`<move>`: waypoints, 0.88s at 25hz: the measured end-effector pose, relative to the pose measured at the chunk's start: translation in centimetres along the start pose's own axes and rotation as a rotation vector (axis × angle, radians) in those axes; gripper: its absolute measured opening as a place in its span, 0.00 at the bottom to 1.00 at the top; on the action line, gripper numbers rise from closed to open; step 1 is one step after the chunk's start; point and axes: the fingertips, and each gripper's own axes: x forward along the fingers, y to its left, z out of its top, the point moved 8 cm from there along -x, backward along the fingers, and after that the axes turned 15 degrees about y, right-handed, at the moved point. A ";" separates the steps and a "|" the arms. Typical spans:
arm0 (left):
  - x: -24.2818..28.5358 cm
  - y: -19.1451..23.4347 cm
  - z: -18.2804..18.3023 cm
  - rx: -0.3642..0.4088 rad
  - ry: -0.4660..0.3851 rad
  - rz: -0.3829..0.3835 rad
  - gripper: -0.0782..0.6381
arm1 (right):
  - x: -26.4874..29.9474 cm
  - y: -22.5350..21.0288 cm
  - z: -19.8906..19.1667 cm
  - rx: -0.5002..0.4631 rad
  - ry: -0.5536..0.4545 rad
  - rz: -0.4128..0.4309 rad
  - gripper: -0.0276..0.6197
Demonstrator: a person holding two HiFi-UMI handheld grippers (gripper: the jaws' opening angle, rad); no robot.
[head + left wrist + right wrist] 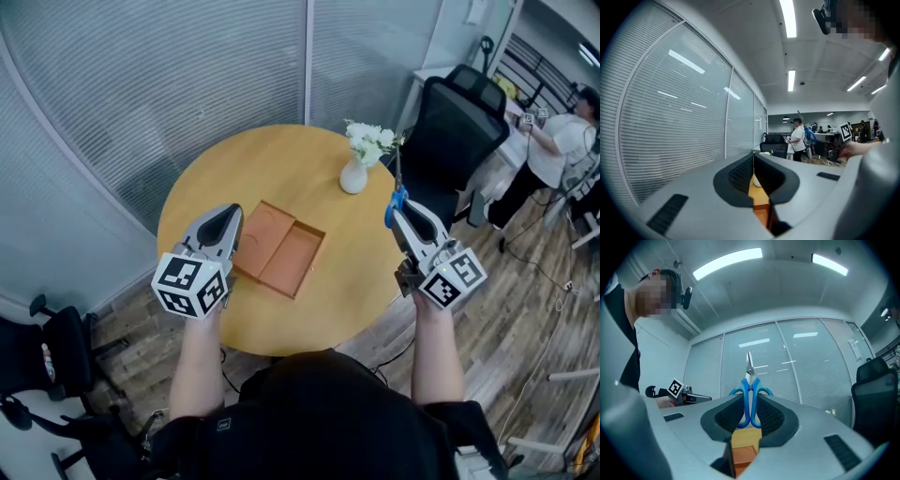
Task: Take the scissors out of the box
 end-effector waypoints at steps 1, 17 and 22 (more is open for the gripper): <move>0.0 0.0 -0.1 -0.003 0.001 0.002 0.13 | 0.3 0.2 -0.2 -0.003 0.007 0.002 0.20; 0.2 0.4 -1.5 -0.016 0.031 0.010 0.13 | 1.4 0.7 -1.6 0.016 0.037 0.000 0.20; 0.2 0.2 -1.7 -0.013 0.033 0.004 0.13 | 1.1 0.7 -1.6 0.017 0.033 -0.008 0.20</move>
